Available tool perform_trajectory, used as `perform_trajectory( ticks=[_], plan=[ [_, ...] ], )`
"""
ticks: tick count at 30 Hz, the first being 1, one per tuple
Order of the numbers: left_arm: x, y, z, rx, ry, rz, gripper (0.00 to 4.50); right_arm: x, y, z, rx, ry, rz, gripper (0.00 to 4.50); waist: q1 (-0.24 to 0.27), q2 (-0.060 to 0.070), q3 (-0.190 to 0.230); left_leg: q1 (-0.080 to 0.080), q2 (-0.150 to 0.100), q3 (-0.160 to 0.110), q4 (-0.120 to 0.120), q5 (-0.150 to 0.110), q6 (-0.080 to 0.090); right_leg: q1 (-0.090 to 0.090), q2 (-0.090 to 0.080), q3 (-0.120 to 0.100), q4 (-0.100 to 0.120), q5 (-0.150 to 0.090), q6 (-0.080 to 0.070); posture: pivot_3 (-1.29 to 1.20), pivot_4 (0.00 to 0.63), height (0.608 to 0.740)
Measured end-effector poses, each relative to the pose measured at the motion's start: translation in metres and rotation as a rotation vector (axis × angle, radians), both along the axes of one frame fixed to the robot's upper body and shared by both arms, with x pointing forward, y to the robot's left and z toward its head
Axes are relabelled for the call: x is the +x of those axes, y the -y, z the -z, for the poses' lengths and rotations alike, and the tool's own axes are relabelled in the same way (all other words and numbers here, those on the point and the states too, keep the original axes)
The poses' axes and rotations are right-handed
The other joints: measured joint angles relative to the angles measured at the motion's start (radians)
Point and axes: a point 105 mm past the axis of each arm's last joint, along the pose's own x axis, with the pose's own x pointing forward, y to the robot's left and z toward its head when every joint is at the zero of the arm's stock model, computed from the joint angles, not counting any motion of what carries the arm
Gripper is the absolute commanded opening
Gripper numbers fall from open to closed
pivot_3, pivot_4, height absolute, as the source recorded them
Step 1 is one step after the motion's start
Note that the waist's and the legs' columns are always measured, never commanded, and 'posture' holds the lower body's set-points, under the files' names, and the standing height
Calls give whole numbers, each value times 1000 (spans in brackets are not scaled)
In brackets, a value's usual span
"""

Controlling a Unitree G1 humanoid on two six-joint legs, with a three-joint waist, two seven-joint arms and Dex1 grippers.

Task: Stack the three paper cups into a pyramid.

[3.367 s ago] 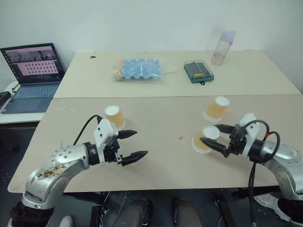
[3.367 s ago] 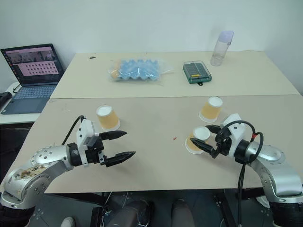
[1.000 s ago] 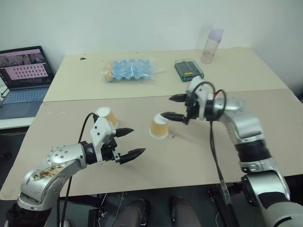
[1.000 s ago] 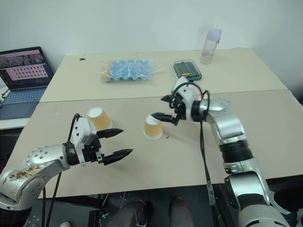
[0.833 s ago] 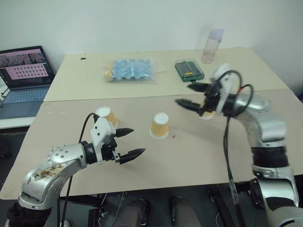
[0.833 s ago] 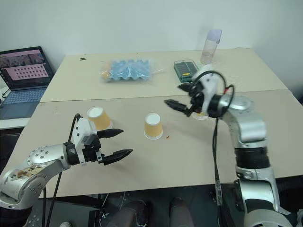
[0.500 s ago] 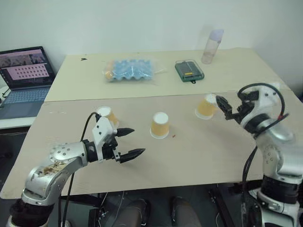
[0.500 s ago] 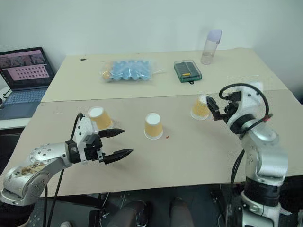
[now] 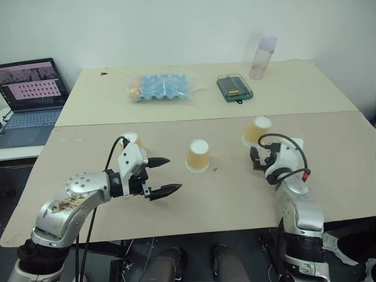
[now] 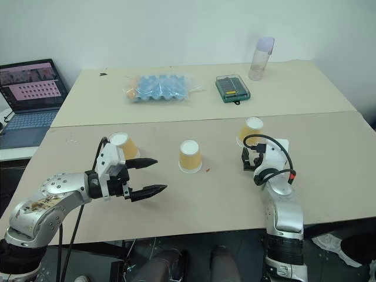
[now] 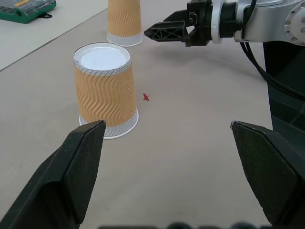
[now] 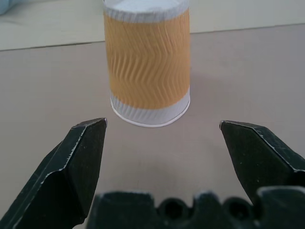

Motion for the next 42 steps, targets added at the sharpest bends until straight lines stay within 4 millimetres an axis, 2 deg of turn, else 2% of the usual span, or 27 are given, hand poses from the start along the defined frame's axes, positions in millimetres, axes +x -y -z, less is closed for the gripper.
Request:
perform_trajectory(
  ticks=[5, 10, 17, 30, 33, 38, 39, 42],
  plan=[
    [0, 0, 0, 0, 1, -1, 4500, 10, -1, -13, -1, 58, 1, 4458, -6, 0, 0, 1, 0, 0, 0, 0, 0, 0, 0, 0, 0, 0, 0, 0, 150, 740],
    [0, -1, 2, 0, -6, -12, 4500, 15, -1, -12, -1, 57, 2, 4458, -10, 0, 0, 1, 0, 0, 0, 0, 0, 0, 0, 0, 0, 0, 0, 0, 150, 740],
    [0, -2, 3, -2, -5, -30, 4500, 33, -11, -35, -23, 121, -30, 4458, -15, 0, 0, 2, 1, 0, -1, 0, 0, 1, 1, 0, 0, 1, -1, 0, 150, 740],
    [-1, -4, 3, -2, 1, -46, 4500, 72, -13, -42, -66, 131, -50, 4458, -17, 0, 0, 2, 1, 0, -1, 0, 0, 1, 1, 0, 0, 1, -2, 0, 150, 740],
    [0, -4, 2, -2, 3, -50, 4500, 77, -15, -47, -67, 152, -56, 4458, -17, 0, 0, 2, 1, 0, -1, 0, 0, 1, 1, 0, 0, 1, -2, 0, 150, 740],
    [0, -4, 2, -2, 3, -52, 4500, 82, -17, -44, -63, 146, -67, 4458, -17, 0, 0, 2, 1, 0, -1, 0, 0, 1, 1, 0, 0, 1, -2, 0, 150, 740],
    [0, -4, 2, -2, 3, -53, 4500, 83, -18, -45, -61, 149, -71, 3957, -17, 0, 0, 2, 1, 0, -1, 0, 0, 1, 1, 0, 0, 1, -2, 0, 150, 740],
    [0, -4, 2, -2, 4, -56, 4500, 83, -19, -46, -55, 156, -76, 3053, -17, 0, 0, 2, 1, 0, -1, 0, 0, 1, 1, 0, 0, 1, -2, 0, 150, 740]
  ],
)
